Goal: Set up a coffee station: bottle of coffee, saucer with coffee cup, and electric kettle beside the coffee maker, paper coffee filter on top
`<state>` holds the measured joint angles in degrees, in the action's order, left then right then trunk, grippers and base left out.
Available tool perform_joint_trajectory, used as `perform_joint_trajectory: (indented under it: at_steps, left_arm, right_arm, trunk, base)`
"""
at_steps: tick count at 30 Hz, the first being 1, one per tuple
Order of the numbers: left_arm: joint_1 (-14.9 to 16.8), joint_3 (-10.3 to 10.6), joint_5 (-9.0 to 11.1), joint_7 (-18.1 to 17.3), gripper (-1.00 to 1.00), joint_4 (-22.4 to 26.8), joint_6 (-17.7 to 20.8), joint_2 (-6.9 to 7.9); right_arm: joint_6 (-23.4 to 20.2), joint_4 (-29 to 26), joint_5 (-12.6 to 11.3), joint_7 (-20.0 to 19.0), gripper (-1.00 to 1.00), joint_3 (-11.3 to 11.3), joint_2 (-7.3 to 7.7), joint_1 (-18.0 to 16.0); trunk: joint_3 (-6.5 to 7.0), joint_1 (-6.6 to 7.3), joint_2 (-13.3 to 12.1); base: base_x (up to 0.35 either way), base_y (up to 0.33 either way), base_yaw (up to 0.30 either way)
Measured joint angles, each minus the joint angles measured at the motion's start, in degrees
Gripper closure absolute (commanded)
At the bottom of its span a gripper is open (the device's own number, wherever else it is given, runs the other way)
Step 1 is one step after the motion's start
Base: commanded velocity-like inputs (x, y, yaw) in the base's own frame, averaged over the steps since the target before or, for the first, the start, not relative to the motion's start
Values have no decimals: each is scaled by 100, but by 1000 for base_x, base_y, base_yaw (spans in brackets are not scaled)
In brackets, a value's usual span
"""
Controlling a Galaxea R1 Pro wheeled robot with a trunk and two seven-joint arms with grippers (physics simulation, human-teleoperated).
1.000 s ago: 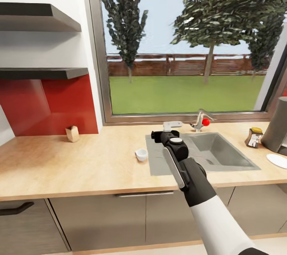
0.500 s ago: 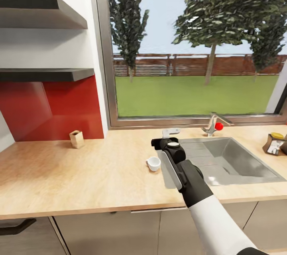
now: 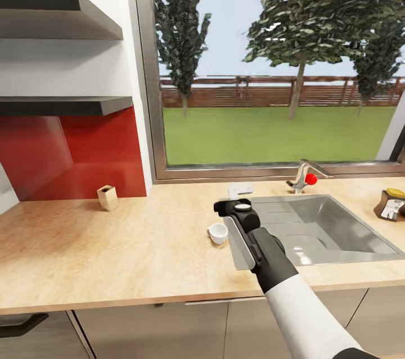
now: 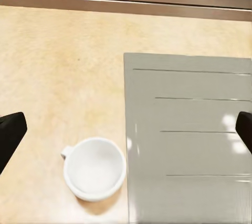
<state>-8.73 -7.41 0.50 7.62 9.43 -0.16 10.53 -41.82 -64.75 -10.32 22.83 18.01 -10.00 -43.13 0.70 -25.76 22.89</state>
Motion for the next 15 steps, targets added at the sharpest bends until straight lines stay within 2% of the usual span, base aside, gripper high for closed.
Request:
perform_joint_trajectory:
  at_steps: [9, 15]
  left_arm:
    - [0, 16, -3, 6, -100, -13, 0, -5]
    - [-2, 19, 1, 1, -100, -14, 0, -9]
  right_arm:
    - [0, 62, 0, 1, -100, -9, 0, 0]
    - [0, 366, -1, 1, -100, -74, 0, 0]
  trunk:
    - [0, 0, 0]
    - [0, 0, 0]
  base:
    - [46, 0, 0]
    - [3, 0, 0]
